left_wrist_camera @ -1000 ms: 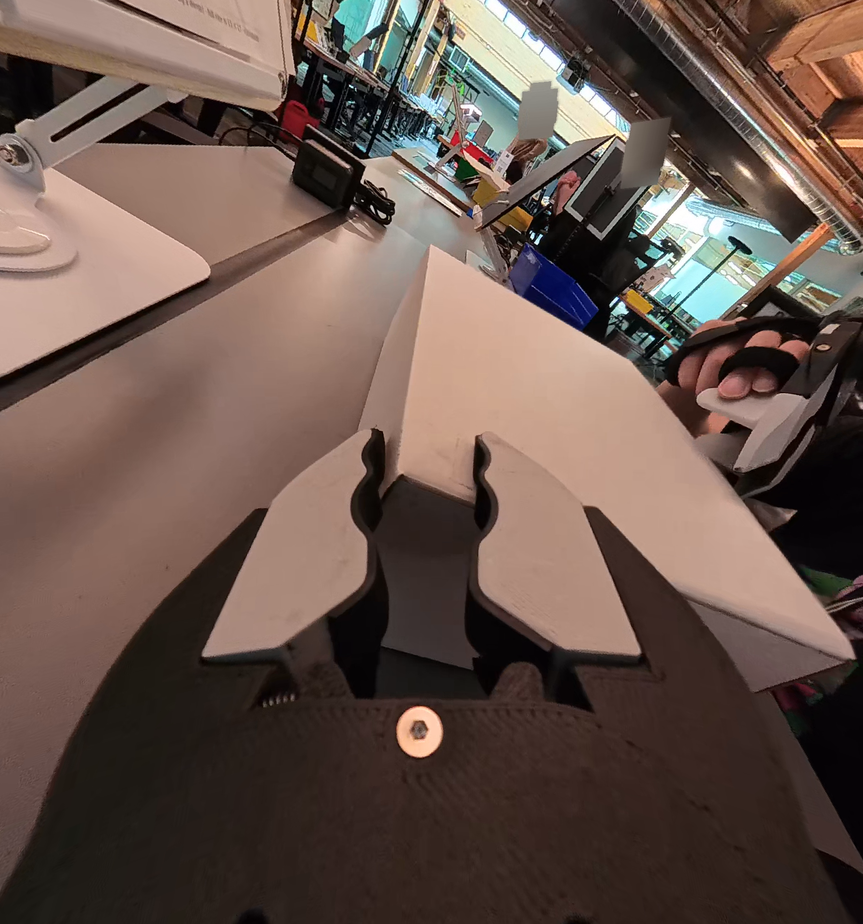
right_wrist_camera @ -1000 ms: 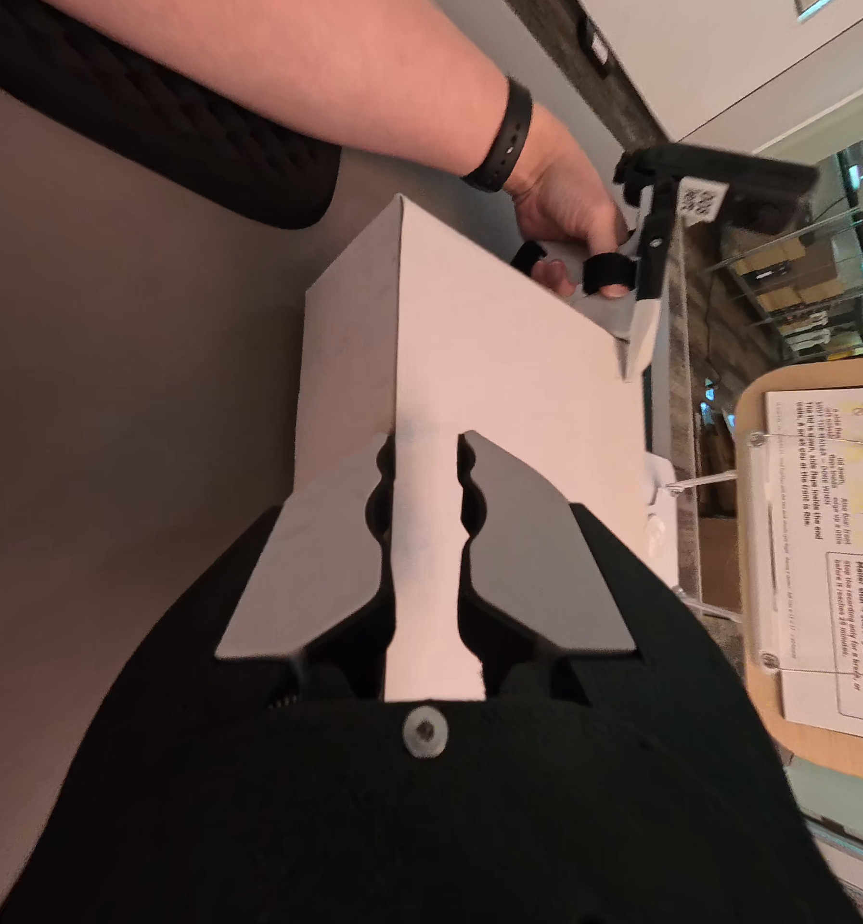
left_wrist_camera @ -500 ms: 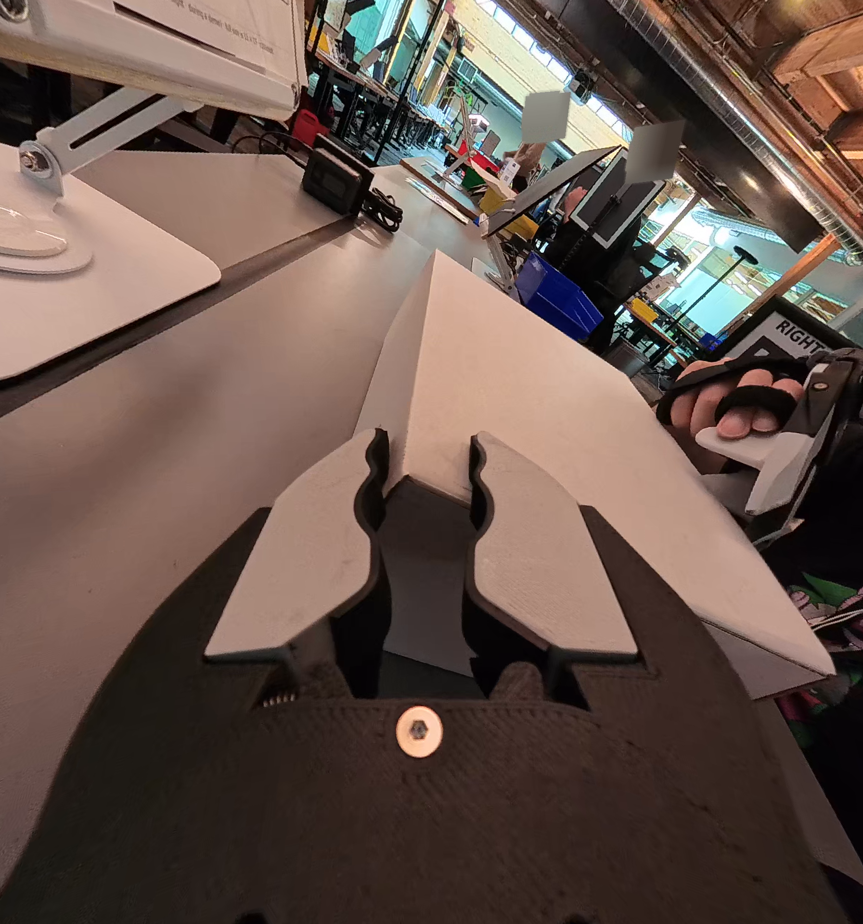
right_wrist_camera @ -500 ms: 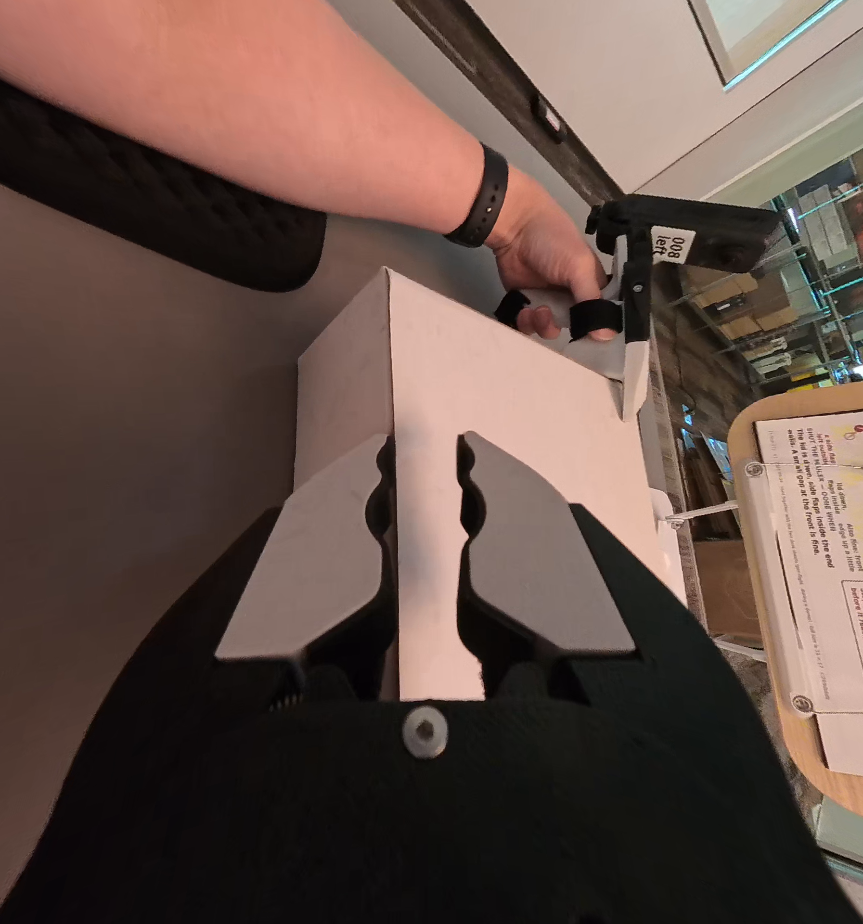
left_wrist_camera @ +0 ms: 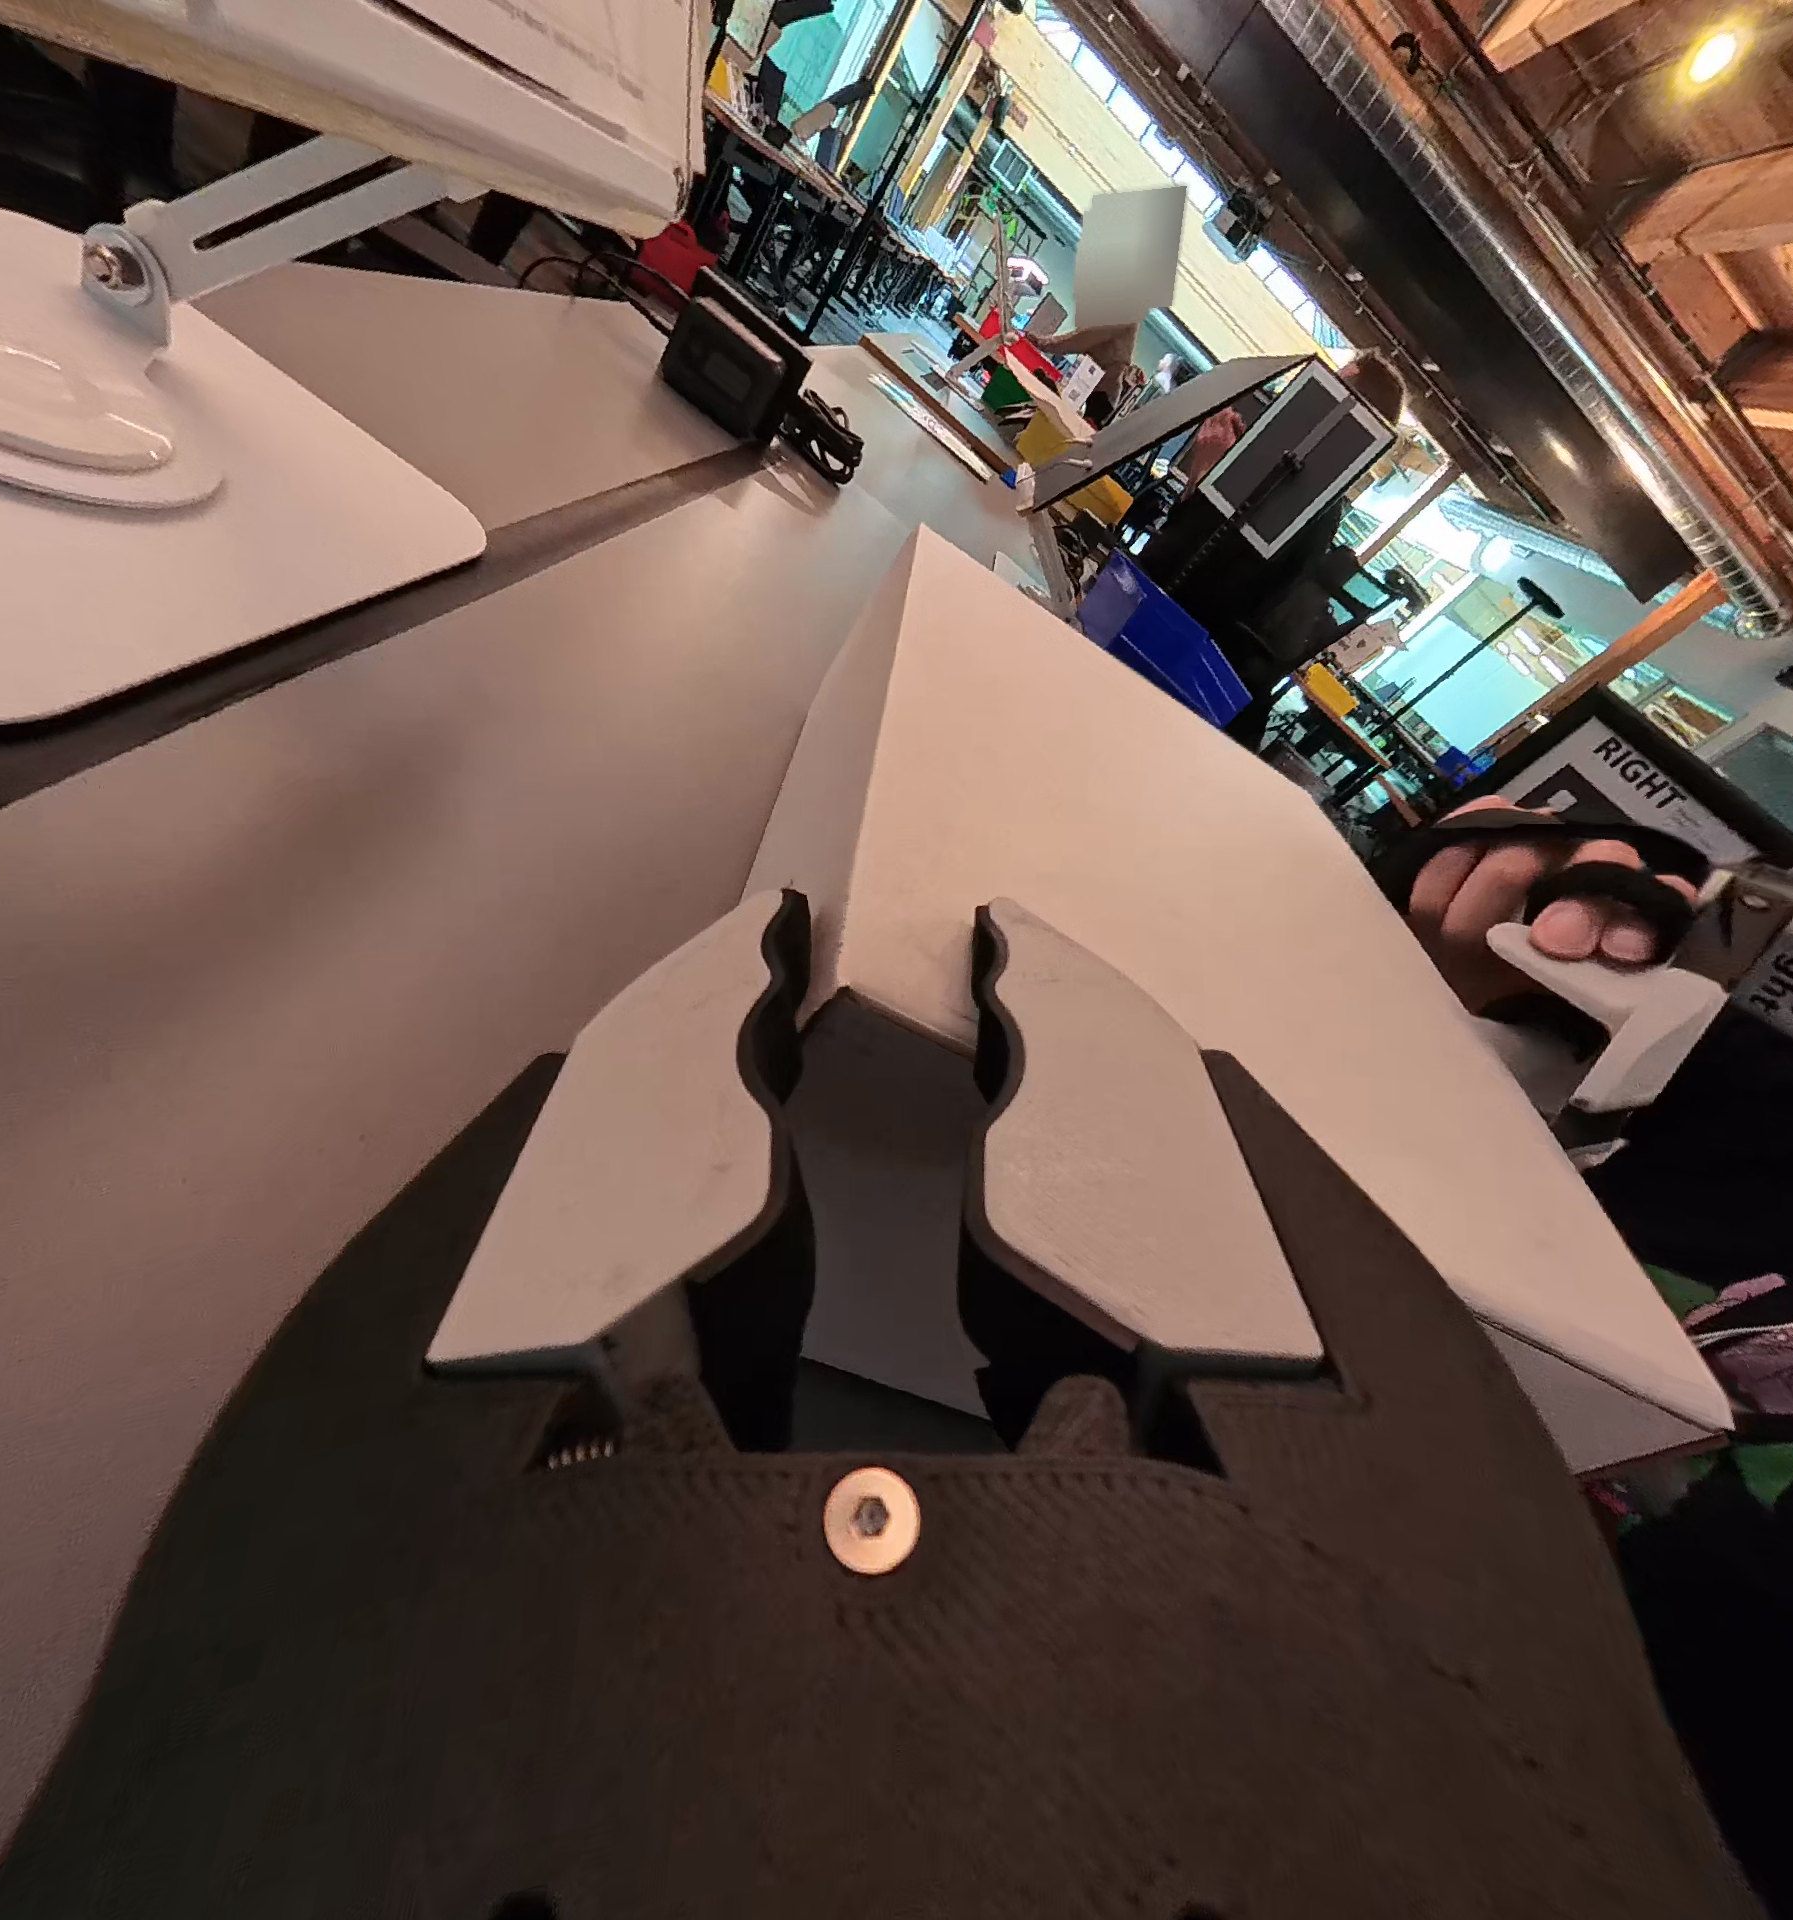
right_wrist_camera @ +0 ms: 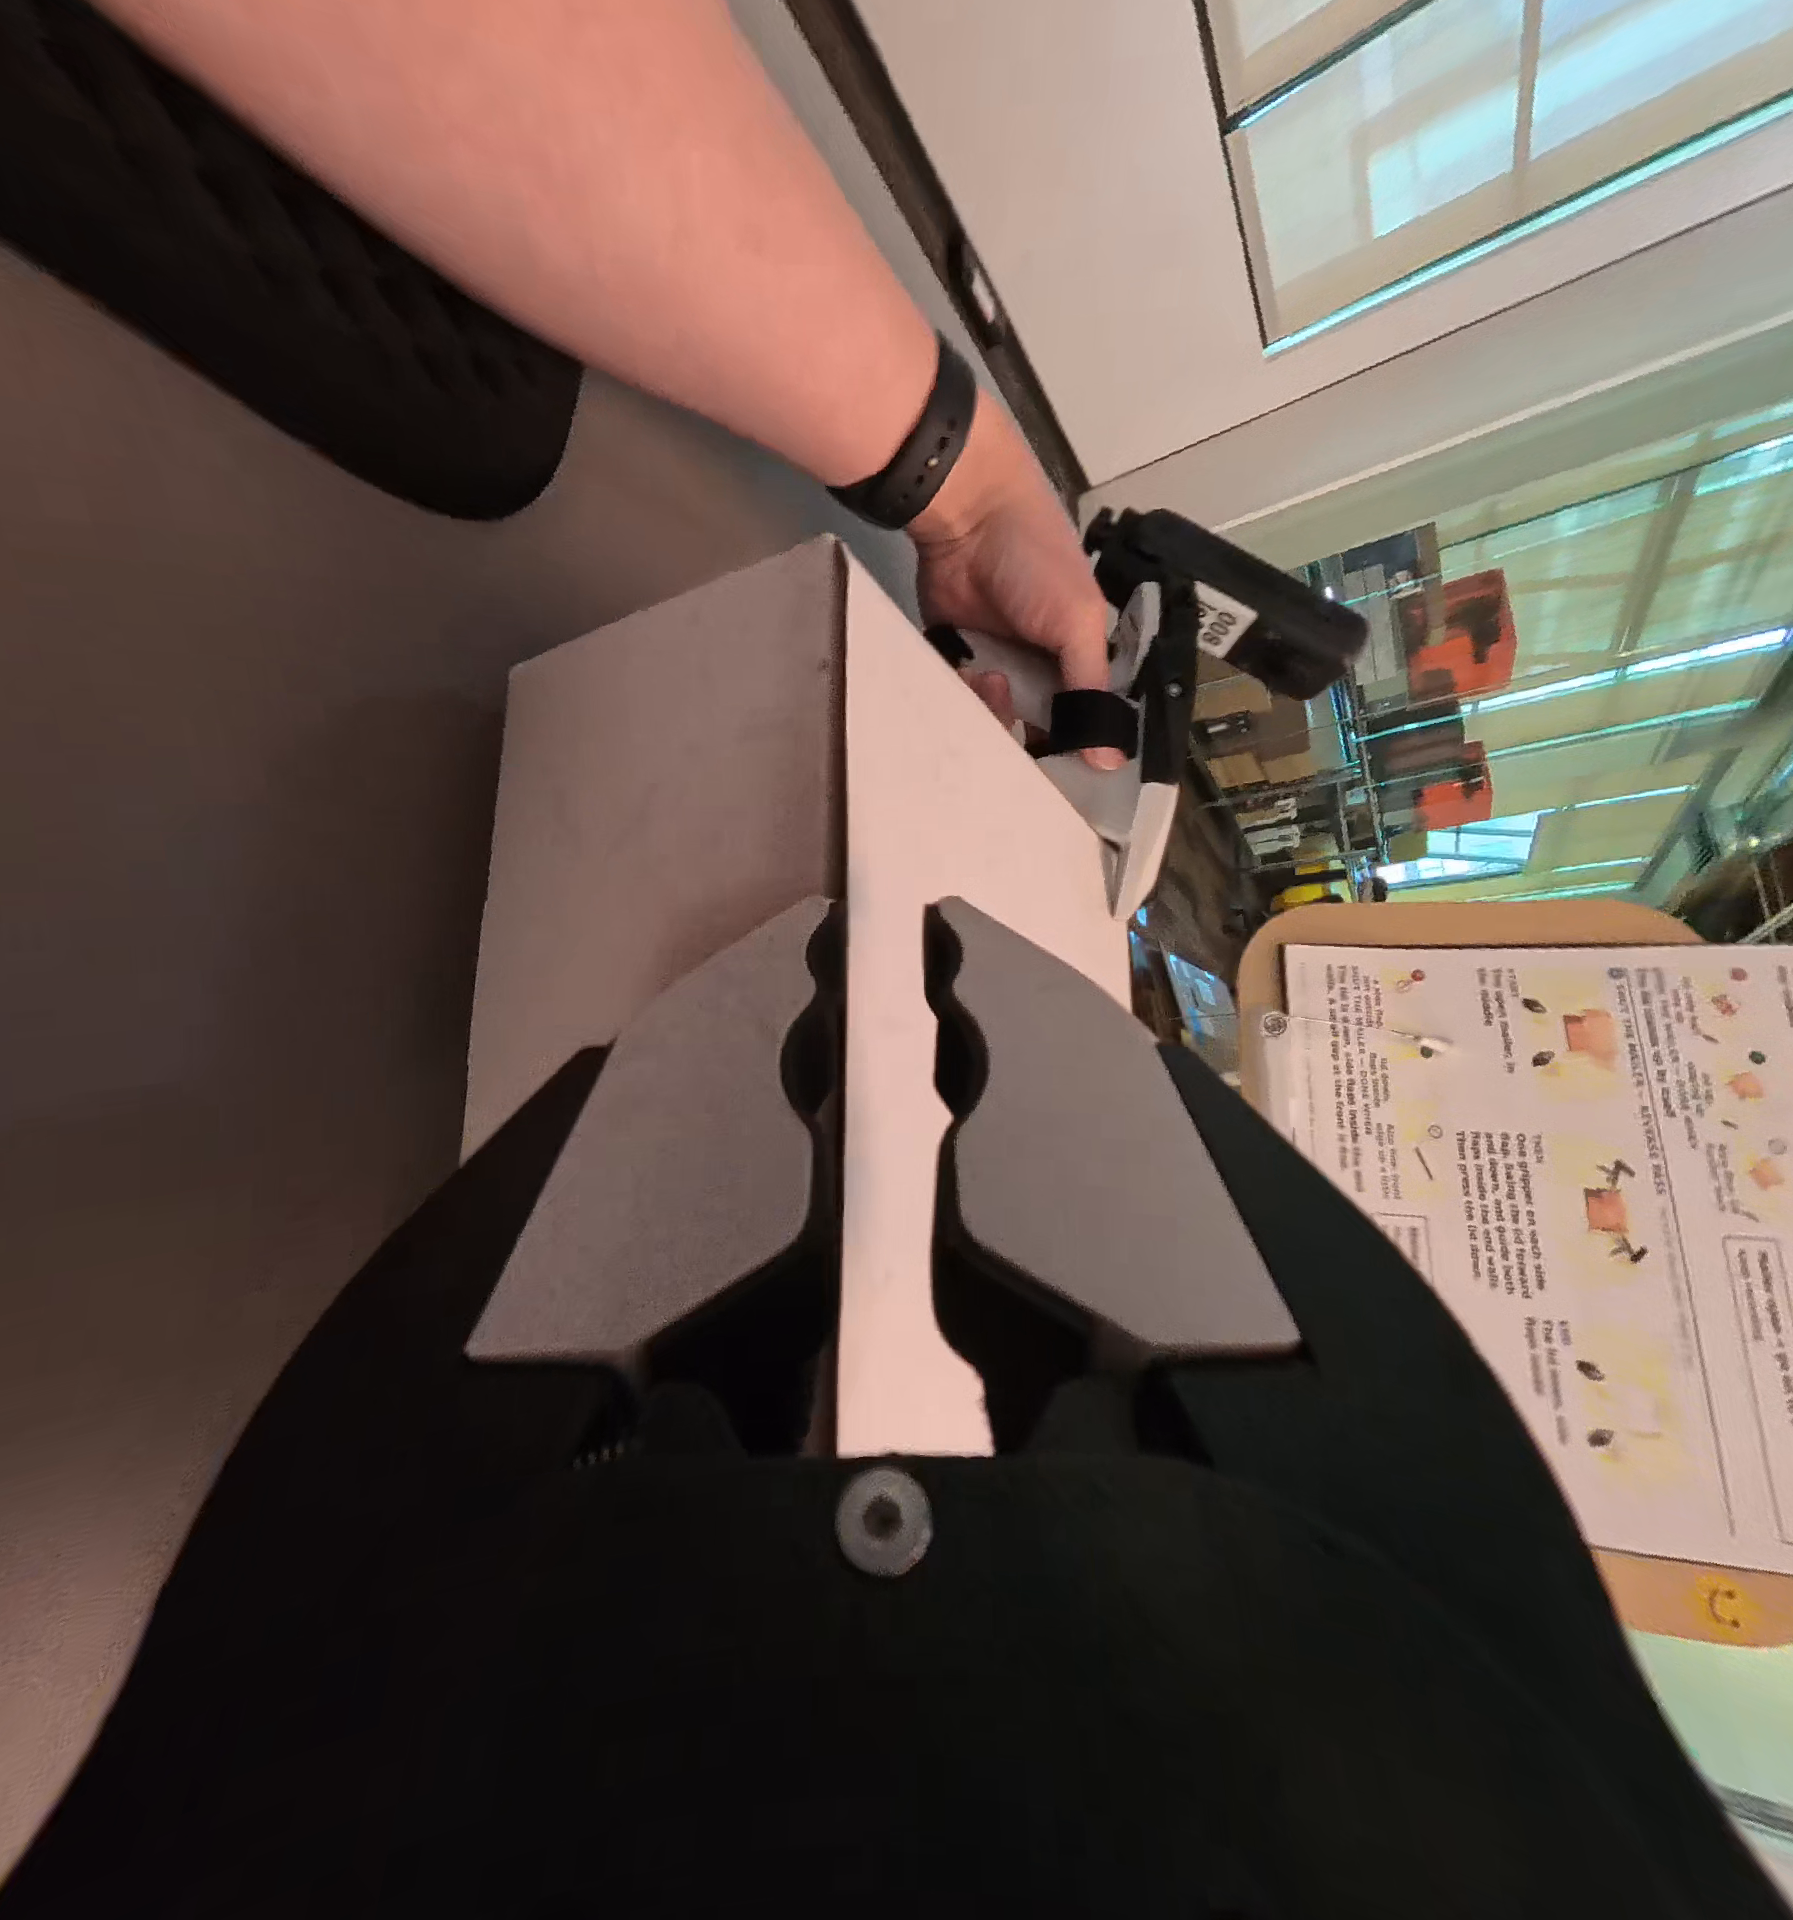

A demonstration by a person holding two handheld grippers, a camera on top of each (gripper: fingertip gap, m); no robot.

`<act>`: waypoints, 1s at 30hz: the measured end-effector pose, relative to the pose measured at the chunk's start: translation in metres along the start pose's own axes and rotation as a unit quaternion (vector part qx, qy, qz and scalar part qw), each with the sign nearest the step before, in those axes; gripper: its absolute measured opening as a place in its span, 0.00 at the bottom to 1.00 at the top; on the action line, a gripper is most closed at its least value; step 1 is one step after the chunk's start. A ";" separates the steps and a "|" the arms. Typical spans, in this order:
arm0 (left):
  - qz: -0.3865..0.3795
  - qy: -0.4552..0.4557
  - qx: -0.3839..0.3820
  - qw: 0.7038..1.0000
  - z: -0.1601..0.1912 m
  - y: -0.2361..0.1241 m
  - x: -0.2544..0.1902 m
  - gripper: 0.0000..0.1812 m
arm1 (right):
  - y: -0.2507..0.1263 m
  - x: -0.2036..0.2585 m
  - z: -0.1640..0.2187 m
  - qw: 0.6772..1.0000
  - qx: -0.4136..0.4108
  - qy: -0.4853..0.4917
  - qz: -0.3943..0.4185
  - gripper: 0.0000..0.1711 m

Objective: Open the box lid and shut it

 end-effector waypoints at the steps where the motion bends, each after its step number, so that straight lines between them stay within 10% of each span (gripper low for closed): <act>1: -0.002 0.003 0.002 1.000 0.000 0.000 -0.001 0.16 | 0.001 0.003 0.000 1.000 0.006 -0.007 -0.007 0.09; 15: -0.007 -0.009 -0.006 1.000 0.000 -0.004 0.001 0.15 | 0.000 0.003 -0.002 0.994 0.018 -0.082 0.073 0.01; 30: -0.006 -0.001 -0.003 1.000 -0.001 0.001 -0.002 0.14 | 0.007 0.011 -0.001 1.000 0.006 -0.005 -0.010 0.11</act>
Point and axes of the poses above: each gripper's, where its closed fingertips meet, y out along the fingers, z out of its underside, x = y × z across the jaws, the point moved 6 cm from there along -y, back along the fingers, and after that the axes turned 3 degrees about -z, right-handed, at the moved point
